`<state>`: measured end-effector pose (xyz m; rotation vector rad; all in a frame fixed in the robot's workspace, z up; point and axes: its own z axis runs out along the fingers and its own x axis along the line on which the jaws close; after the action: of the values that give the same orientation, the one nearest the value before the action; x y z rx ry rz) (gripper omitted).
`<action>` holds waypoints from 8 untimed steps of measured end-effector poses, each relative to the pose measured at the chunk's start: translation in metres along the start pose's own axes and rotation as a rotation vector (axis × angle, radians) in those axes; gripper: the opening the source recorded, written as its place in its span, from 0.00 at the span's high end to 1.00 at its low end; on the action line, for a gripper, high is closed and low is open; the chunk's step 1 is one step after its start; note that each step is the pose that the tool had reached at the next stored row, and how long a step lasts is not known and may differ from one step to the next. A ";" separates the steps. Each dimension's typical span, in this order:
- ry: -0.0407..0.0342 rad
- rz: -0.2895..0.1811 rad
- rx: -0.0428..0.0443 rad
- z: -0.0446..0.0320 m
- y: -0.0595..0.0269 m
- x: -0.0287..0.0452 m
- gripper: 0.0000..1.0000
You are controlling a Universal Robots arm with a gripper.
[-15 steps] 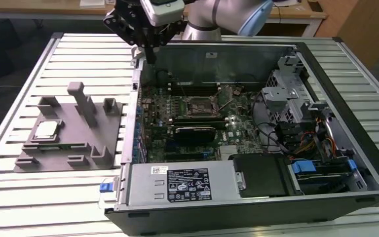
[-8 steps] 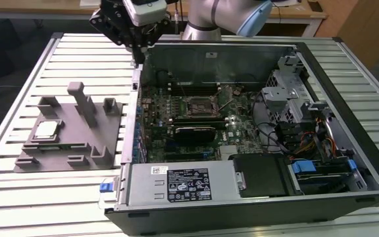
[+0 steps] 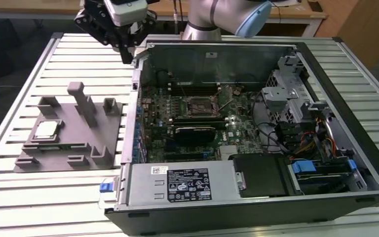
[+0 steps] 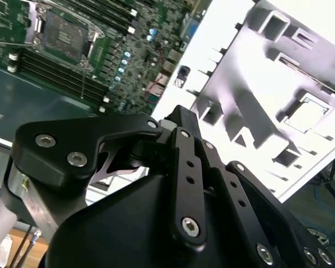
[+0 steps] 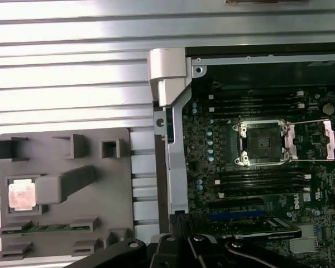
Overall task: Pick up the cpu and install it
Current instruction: 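Reach for the cpu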
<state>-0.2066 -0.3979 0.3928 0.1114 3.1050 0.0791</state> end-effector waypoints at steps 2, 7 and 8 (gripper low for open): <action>-0.0001 0.000 -0.0001 -0.0001 -0.0004 0.0055 0.89; -0.0002 0.001 -0.0001 -0.0006 -0.0014 0.0202 0.89; -0.0001 0.001 0.0000 -0.0007 -0.0017 0.0231 0.89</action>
<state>-0.2298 -0.3979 0.3928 0.1137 3.1049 0.0791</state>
